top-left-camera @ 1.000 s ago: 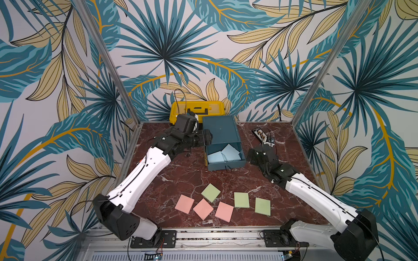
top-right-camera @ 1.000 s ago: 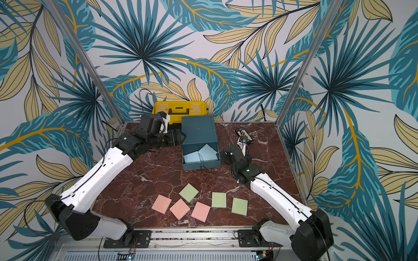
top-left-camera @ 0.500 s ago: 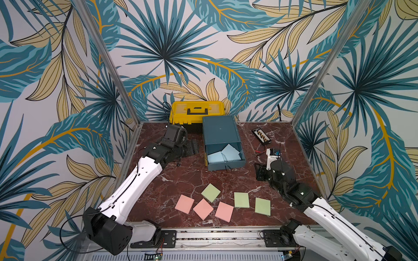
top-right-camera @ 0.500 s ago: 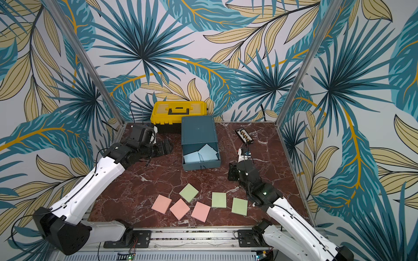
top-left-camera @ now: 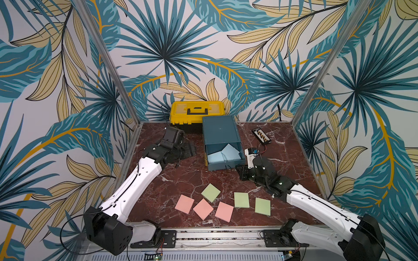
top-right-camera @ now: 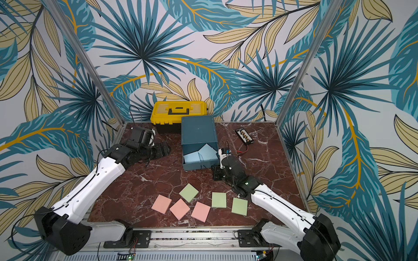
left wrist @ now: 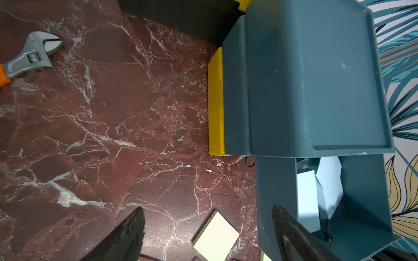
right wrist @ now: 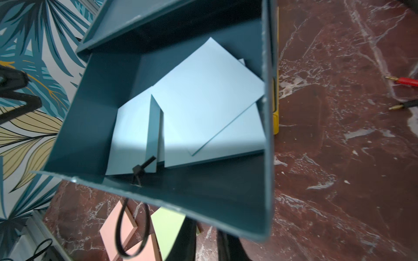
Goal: Please put the sticky notes in the drawer by color
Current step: Close the drawer in the storage box.
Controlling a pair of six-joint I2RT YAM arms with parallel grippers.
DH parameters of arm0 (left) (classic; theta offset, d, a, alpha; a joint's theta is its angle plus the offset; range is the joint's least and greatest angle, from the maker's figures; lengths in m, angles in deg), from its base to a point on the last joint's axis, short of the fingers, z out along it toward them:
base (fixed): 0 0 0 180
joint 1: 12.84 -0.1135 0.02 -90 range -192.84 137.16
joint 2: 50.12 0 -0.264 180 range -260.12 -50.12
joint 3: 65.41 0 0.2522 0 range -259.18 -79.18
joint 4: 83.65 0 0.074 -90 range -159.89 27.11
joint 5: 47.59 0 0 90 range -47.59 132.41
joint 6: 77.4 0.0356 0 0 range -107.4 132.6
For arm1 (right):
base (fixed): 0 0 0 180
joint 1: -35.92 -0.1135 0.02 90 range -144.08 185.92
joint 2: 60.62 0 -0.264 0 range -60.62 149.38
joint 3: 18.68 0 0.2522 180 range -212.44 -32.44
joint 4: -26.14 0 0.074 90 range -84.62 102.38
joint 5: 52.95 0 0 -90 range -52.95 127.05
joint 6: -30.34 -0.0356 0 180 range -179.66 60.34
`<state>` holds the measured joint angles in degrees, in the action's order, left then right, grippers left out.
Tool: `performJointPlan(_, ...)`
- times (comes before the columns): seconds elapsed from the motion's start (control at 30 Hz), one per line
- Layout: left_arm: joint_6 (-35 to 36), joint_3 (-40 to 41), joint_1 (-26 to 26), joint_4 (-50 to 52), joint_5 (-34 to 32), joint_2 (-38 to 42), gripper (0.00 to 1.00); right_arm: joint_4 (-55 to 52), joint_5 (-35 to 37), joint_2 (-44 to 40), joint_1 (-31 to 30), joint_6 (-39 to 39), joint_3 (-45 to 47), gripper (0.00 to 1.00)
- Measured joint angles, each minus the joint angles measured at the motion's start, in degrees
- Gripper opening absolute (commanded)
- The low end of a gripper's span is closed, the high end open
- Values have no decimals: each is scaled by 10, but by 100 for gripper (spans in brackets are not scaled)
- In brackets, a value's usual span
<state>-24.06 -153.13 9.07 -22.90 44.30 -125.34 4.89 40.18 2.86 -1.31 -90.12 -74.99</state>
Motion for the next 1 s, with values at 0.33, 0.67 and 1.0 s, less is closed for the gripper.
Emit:
performJointPlan(0.33, -7, 32, -13, -4, 1, 13, 90, 71, 0, 65, -7, -2, -22, 23)
performJointPlan(0.67, -11, 48, -20, -9, 5, 19, 90, 115, 6, 163, -49, 11, -103, 23)
performJointPlan(1.0, -11, 64, -26, -12, 7, 30, 90, 147, 62, 191, -51, 46, -118, 23)
